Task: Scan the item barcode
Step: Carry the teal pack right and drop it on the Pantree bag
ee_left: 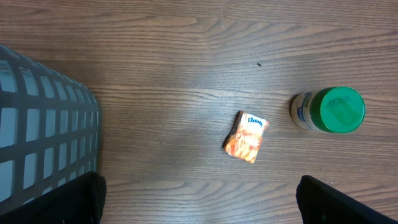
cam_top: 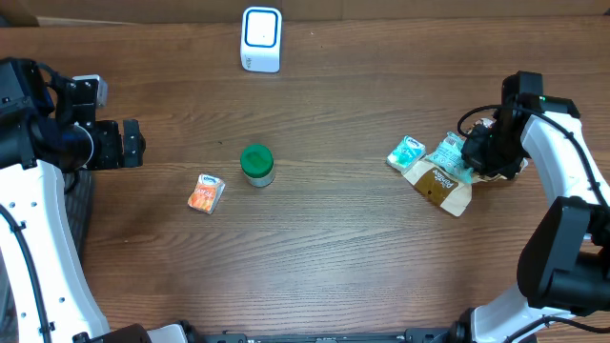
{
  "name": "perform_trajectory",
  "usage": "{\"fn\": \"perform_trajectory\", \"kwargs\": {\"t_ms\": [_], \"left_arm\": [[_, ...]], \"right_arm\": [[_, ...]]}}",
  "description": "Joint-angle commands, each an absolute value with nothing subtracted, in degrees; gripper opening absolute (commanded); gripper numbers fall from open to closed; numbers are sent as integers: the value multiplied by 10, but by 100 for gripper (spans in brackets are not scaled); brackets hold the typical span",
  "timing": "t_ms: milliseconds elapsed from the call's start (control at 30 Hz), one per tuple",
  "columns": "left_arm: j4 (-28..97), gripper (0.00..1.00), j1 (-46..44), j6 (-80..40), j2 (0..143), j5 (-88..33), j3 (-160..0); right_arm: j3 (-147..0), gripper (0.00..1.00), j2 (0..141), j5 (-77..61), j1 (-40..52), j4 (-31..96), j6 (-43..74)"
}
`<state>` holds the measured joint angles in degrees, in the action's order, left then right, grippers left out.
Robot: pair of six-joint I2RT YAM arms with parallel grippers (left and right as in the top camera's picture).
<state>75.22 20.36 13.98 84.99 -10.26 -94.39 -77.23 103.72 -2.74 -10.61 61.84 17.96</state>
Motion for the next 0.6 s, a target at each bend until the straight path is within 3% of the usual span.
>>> {"fn": "perform_trajectory", "kwargs": {"t_ms": [0,67,200,367,567], "left_arm": [[751,100,206,154,851,-101,-950],[751,100,206,154,851,-101,-950],[751,100,206,154,851,-101,-950],[751,100,206,154,851,-101,-950],[751,100,206,154,851,-101,-950]], "right_arm": [[-773,20,1033,-31,-107,615,183],[-776,29,1033,-31,-107,616,183],[-803,34,1032,-31,-107,647,182],[-846,57,1029,-26,-107,698,182],[-908,64,1028,-34,-102,779,182]]}}
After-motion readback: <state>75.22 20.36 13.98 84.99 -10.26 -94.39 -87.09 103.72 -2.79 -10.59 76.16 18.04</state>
